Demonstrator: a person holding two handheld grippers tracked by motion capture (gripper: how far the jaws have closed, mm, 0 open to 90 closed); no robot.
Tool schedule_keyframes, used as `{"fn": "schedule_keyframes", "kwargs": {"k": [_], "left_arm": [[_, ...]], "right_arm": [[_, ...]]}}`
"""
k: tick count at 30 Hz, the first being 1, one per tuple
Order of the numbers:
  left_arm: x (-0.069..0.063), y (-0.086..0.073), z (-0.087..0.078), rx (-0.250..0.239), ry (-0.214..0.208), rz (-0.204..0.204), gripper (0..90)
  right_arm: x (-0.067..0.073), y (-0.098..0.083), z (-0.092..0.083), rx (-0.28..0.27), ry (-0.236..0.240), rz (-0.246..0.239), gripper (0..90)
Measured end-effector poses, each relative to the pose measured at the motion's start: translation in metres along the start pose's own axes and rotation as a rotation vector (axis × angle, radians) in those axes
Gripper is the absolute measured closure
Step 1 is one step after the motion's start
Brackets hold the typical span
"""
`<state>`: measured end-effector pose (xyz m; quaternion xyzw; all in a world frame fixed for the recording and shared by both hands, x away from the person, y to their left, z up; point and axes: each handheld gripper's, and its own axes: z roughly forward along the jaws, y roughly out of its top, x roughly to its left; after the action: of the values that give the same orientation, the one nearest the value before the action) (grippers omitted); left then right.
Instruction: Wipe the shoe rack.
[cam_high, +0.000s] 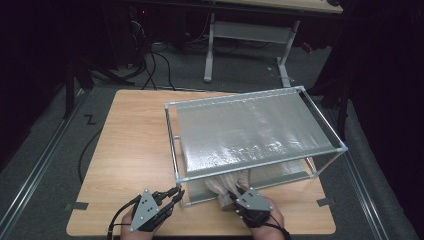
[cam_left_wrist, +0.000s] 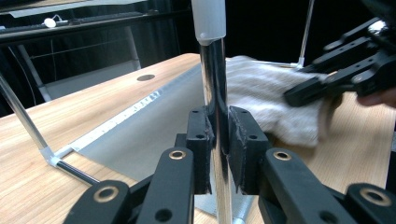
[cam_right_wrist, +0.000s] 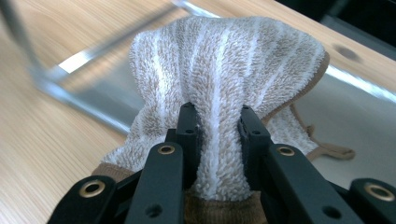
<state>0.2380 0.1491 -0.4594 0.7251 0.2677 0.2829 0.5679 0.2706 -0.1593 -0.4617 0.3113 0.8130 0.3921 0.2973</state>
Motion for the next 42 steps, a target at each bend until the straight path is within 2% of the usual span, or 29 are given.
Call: {"fn": "schedule_keyframes", "kwargs": {"k": [3, 7, 13, 17, 23, 24, 26, 28, 29, 30, 31, 32, 34, 38, 42], "left_arm": [[0.0, 0.0, 0.0, 0.001, 0.001, 0.004, 78.9], [0.0, 0.0, 0.0, 0.002, 0.006, 0.006, 78.9], [0.007, 0.0, 0.004, 0.001, 0.025, -0.009, 79.0], [0.012, 0.0, 0.008, 0.0, 0.039, 0.0, 78.8], [0.017, -0.001, 0.011, -0.006, 0.045, -0.013, 78.8], [0.017, -0.001, 0.011, -0.006, 0.045, -0.005, 78.7], [0.018, -0.002, 0.011, -0.004, 0.037, 0.0, 77.6], [0.019, -0.003, 0.012, -0.01, 0.03, -0.005, 71.1], [0.019, -0.003, 0.012, -0.01, 0.03, -0.005, 67.0], [0.021, -0.003, 0.014, -0.011, 0.016, 0.0, 62.8], [0.021, -0.003, 0.014, -0.011, 0.016, 0.0, 60.9], [0.021, -0.002, 0.017, -0.008, 0.01, 0.012, 59.3], [0.021, -0.002, 0.021, -0.008, -0.007, 0.013, 57.9], [0.017, -0.002, 0.029, 0.002, -0.01, 0.041, 55.3], [0.017, -0.003, 0.032, 0.002, -0.009, 0.042, 54.8]], "right_arm": [[-0.016, -0.018, -0.006, 0.061, -0.04, 0.03, 74.3], [-0.028, -0.033, 0.013, 0.165, -0.036, 0.059, 74.1], [-0.032, -0.03, 0.032, 0.17, -0.051, 0.04, 74.3], [-0.035, -0.025, 0.045, 0.166, -0.067, 0.047, 74.3], [-0.041, -0.019, 0.056, 0.153, -0.067, 0.054, 74.3], [-0.042, -0.019, 0.05, 0.112, -0.059, 0.079, 74.5], [-0.042, -0.019, 0.038, 0.067, -0.082, 0.079, 74.5], [-0.042, -0.02, 0.02, 0.015, -0.103, 0.088, 74.5], [-0.042, -0.02, 0.02, 0.015, -0.103, 0.088, 74.5], [-0.041, -0.022, 0.002, -0.021, -0.121, 0.102, 74.5], [-0.041, -0.022, 0.002, -0.021, -0.121, 0.102, 74.5], [-0.039, -0.025, -0.012, -0.048, -0.142, 0.104, 74.4], [-0.038, -0.027, -0.023, -0.071, -0.166, 0.106, 74.3], [-0.038, -0.029, -0.044, -0.117, -0.201, 0.124, 74.3], [-0.04, -0.028, -0.062, -0.171, -0.239, 0.127, 74.3]]}}
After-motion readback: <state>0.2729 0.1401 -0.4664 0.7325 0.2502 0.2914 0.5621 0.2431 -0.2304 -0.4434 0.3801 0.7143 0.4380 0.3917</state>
